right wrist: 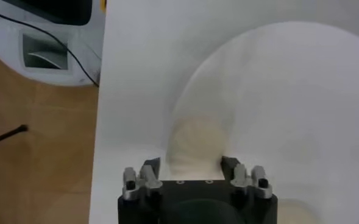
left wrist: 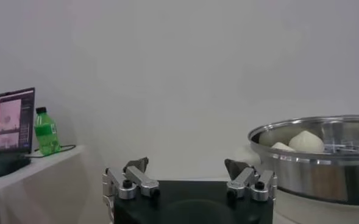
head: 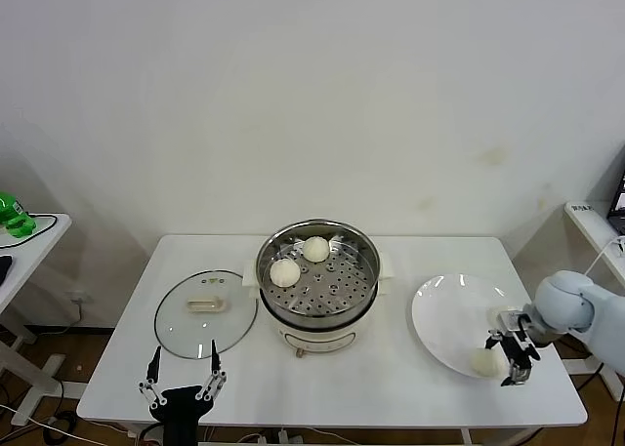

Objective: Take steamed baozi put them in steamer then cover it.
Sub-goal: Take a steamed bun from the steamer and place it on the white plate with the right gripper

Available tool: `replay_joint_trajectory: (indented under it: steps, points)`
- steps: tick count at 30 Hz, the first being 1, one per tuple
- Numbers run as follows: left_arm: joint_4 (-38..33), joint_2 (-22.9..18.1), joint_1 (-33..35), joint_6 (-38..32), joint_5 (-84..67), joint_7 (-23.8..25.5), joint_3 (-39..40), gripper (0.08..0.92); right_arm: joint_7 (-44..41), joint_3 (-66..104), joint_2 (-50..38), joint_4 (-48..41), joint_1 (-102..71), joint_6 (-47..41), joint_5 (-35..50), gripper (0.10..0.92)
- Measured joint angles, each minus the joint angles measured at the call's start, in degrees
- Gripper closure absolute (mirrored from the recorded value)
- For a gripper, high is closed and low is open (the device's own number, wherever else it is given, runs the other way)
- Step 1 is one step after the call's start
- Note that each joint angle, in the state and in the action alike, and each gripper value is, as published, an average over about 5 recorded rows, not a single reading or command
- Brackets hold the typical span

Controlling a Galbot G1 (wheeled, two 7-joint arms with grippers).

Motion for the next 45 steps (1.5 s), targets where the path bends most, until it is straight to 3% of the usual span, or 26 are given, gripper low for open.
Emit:
replay_joint_trajectory:
  steps: [23, 37, 45]
  points:
    - [0.01, -0.24, 0.17, -0.29, 0.27, -0.07, 0.35, 0.177, 1.40, -1.01, 2.27, -2.11, 2.50, -1.58, 1.36, 0.208]
    - [0.03, -0.35, -0.03, -0.36, 0.27, -0.07, 0.46, 0.177, 1.03, -1.52, 3.08, -3.27, 2.67, -1.95, 1.19, 0.418]
    - [-0.06, -0.30, 0.00, -0.36, 0.24, -0.07, 0.45, 0.177, 0.59, -1.60, 2.97, -3.20, 2.75, -2.13, 1.43, 0.486]
